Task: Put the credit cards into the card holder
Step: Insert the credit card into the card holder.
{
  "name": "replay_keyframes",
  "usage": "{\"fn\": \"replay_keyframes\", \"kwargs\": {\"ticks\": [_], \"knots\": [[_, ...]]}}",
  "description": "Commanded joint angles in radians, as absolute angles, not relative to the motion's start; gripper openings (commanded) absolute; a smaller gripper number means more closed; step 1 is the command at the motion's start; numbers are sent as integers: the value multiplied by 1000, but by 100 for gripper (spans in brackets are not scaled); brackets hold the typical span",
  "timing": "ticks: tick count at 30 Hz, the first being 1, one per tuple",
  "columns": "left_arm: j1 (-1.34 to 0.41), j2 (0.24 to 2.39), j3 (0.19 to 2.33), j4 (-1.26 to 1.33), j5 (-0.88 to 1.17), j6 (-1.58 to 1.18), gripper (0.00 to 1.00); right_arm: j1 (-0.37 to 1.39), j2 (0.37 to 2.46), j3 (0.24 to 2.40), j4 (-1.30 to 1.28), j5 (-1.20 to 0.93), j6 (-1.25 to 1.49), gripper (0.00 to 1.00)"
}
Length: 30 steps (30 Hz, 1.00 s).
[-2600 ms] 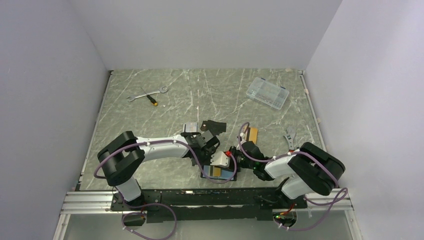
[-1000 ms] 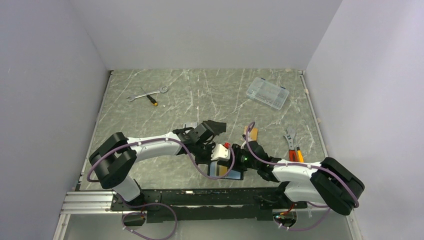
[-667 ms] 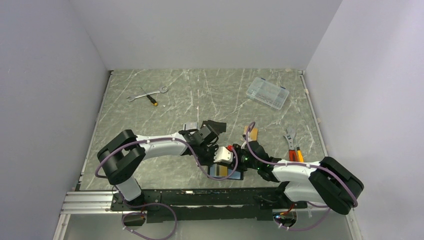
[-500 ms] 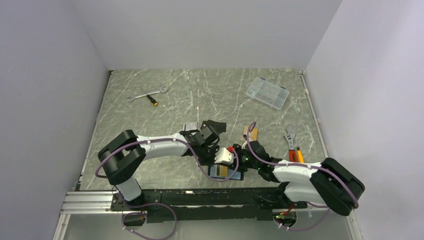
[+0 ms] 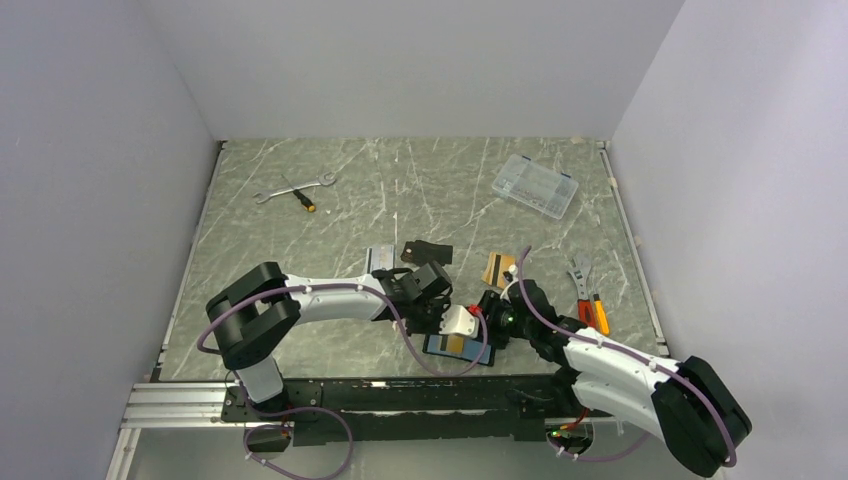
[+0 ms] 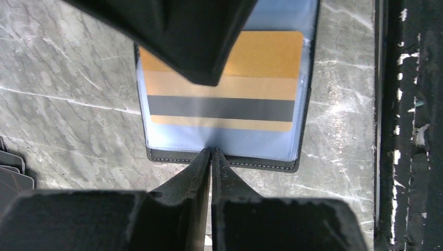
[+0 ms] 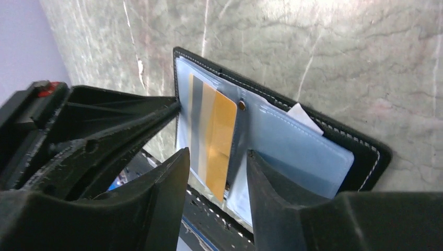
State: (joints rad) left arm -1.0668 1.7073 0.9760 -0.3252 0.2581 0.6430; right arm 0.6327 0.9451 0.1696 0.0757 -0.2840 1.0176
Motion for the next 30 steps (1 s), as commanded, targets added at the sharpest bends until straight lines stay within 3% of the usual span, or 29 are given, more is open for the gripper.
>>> {"fn": "replay_keyframes", "kwargs": {"ticks": [1,5,12,19,30], "knots": [[-1082,1764,957,-374,192,650,11,629,929,204,-68,-308,973,43],[-1082,1751,951,-379,193,647,11,631,936,215,-59,-311,972,34],[-1079,1718,973,-410,210,634,14,634,977,261,-33,-331,974,35],[-1021,1680,1020,-454,240,622,15,666,1010,283,-5,-315,1001,28],[-935,1608,1030,-495,301,615,23,713,1182,403,26,-290,969,27]]}}
